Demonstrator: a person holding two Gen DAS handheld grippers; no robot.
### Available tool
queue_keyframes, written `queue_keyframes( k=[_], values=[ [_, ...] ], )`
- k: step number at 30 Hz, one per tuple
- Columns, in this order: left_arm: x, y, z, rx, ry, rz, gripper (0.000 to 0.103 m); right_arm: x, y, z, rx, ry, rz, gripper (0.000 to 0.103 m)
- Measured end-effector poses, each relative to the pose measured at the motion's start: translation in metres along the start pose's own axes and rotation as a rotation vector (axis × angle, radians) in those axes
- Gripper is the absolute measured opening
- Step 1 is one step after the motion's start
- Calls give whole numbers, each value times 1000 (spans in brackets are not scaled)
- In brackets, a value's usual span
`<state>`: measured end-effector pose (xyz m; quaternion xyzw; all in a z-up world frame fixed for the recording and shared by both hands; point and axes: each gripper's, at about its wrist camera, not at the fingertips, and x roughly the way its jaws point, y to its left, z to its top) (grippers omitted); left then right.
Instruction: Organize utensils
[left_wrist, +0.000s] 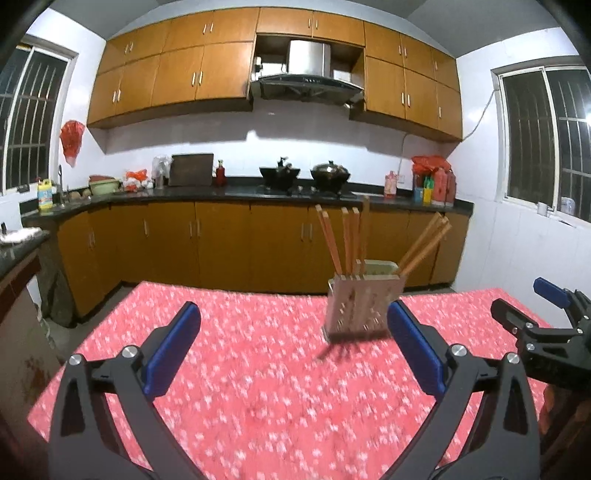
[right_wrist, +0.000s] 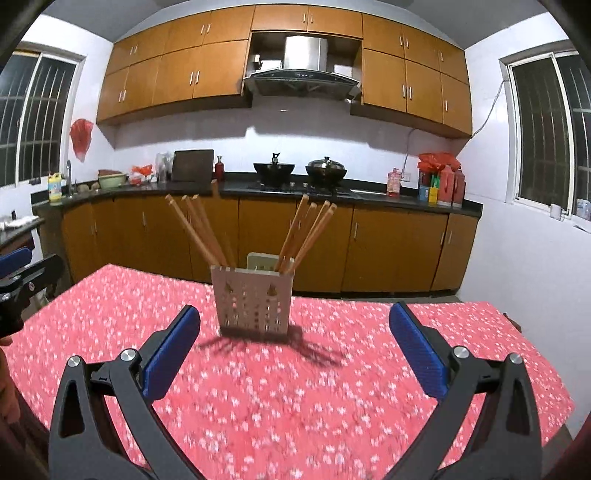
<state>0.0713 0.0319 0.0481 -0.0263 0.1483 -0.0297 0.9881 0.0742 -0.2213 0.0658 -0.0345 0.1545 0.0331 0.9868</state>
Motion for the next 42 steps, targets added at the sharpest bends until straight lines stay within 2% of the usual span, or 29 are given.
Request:
queue_keyframes(
  k=[9, 16, 27, 42],
  values=[
    [-17, -8, -33, 58, 0, 36, 99, -20, 3, -37, 15, 31, 0, 101],
    [-21, -12, -47, 71, 18, 33, 99, -24, 8, -54, 14, 67, 28, 101],
    [-24, -6, -63, 74, 35, 47, 99, -24, 0, -59, 61, 73, 22, 101],
    [-22, -8, -67, 76, 45, 45, 99, -23, -4, -66, 75, 90, 12, 101]
  ],
)
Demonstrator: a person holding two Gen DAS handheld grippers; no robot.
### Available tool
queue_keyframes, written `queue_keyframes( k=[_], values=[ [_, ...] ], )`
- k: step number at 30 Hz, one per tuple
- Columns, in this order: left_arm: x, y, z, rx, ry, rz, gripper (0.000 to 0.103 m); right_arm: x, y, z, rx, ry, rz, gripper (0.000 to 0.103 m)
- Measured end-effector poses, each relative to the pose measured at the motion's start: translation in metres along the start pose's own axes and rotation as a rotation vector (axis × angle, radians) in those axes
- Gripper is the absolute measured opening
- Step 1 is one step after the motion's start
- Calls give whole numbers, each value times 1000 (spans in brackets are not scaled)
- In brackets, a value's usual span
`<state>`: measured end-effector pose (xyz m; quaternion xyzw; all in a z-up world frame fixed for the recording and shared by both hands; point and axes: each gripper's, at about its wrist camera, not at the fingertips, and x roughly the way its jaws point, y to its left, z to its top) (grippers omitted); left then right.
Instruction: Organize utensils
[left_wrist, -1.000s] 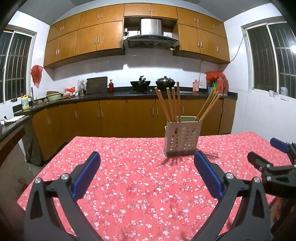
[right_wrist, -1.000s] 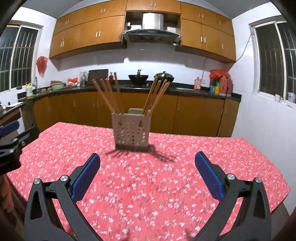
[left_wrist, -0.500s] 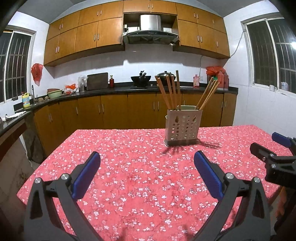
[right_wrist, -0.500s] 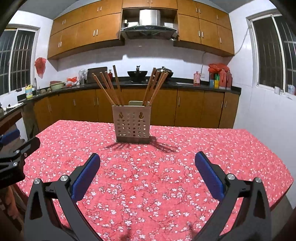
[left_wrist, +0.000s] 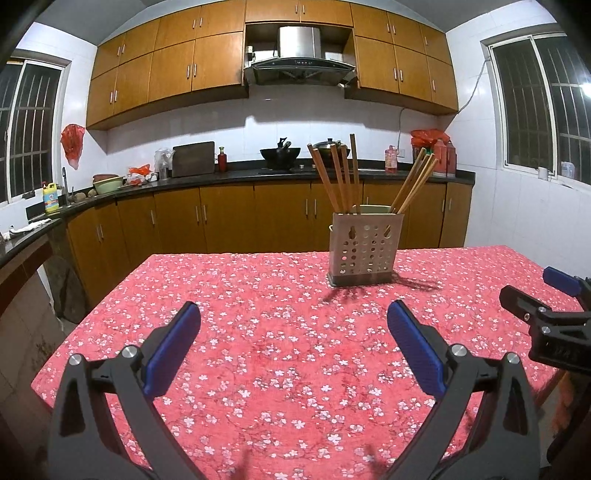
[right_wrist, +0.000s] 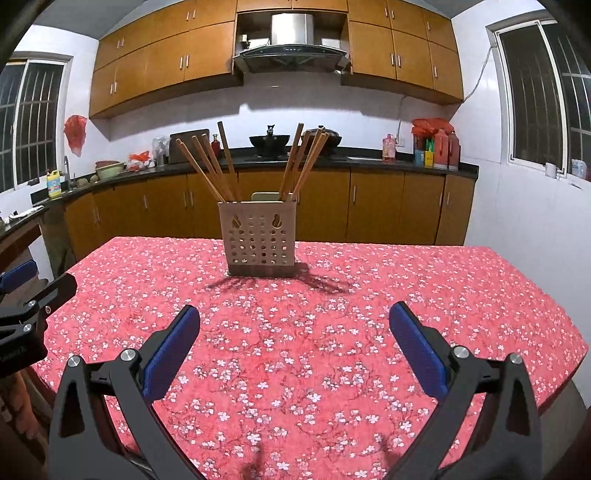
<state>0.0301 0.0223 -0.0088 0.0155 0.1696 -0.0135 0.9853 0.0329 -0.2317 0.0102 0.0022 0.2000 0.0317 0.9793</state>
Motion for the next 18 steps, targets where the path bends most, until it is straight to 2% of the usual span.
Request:
queue_keyframes(
  k=[18],
  values=[
    [2, -5, -1, 1, 1, -16, 99, 0, -5, 0, 19, 0, 4, 101]
  ],
)
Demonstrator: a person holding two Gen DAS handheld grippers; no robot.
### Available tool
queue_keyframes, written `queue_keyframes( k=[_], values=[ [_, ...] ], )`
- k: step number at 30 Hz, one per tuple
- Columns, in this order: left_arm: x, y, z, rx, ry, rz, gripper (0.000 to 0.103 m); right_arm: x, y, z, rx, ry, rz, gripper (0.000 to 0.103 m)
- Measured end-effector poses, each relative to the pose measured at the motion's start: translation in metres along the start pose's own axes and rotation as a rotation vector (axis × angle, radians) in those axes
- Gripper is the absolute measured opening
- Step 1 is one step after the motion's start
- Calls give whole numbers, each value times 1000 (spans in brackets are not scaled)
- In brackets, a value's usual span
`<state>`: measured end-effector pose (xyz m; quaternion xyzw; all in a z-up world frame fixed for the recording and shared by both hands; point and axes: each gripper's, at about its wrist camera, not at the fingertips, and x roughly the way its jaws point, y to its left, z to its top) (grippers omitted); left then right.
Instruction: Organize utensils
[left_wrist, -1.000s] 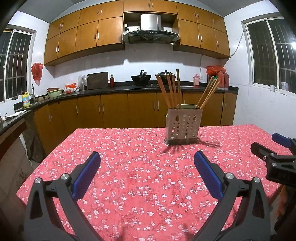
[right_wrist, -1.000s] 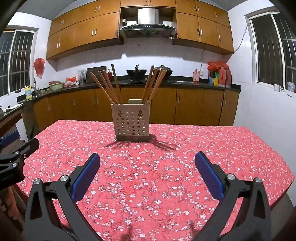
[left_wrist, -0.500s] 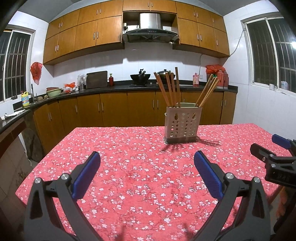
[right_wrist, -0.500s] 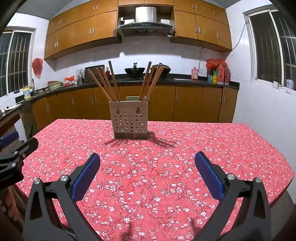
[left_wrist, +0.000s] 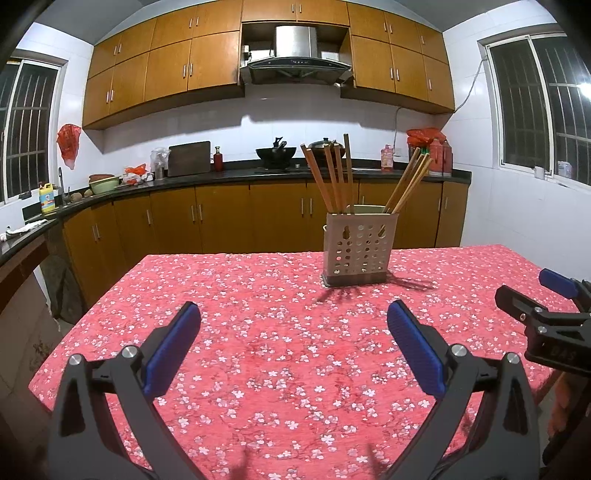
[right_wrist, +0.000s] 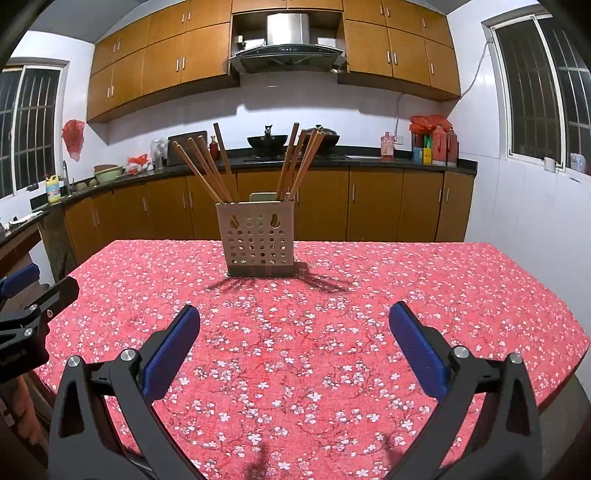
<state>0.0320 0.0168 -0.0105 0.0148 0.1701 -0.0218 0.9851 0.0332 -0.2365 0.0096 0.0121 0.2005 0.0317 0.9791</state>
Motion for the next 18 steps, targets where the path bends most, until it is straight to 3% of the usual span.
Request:
queue_keyframes(
  k=[18],
  values=[
    [3, -2, 1, -1, 6, -9, 99, 0, 0, 1, 1, 3, 2, 101]
  ],
)
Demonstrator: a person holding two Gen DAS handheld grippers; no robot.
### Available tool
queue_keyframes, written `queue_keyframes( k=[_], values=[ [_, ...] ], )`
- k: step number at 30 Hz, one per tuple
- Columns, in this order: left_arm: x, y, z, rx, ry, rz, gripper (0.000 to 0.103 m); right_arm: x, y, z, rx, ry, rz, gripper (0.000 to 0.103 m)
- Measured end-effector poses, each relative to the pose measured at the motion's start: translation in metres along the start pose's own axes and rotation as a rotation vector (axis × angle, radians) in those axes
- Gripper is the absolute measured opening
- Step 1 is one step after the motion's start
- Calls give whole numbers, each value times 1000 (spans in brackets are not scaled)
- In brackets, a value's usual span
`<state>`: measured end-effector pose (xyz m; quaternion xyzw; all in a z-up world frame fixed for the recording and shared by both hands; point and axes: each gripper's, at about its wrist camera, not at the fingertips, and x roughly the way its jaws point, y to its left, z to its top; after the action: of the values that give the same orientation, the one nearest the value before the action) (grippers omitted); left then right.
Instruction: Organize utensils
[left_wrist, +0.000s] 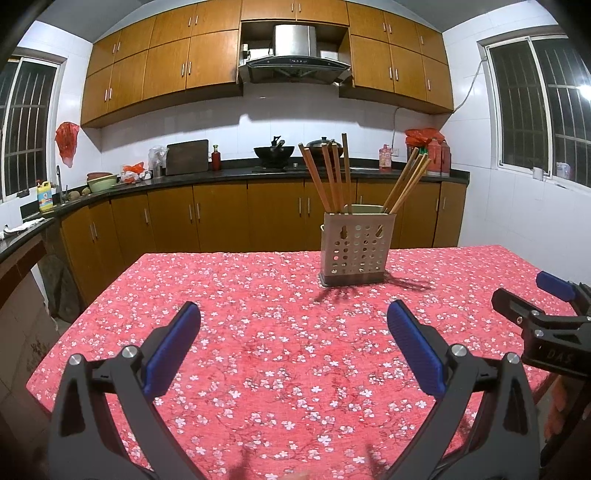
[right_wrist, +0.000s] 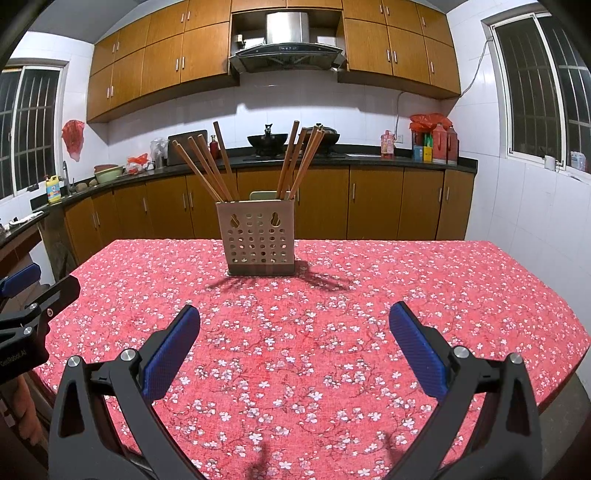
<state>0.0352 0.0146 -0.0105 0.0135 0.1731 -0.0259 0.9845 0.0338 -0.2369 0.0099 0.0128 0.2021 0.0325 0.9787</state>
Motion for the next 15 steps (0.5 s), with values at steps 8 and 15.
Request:
queue_keyframes(
  k=[8, 15],
  values=[
    [-1, 0, -1, 0, 0, -2, 99, 0, 0, -1, 1, 1, 1, 101],
    [-1, -1, -1, 1, 1, -4, 99, 1, -1, -3, 3, 5, 3, 101]
  ],
)
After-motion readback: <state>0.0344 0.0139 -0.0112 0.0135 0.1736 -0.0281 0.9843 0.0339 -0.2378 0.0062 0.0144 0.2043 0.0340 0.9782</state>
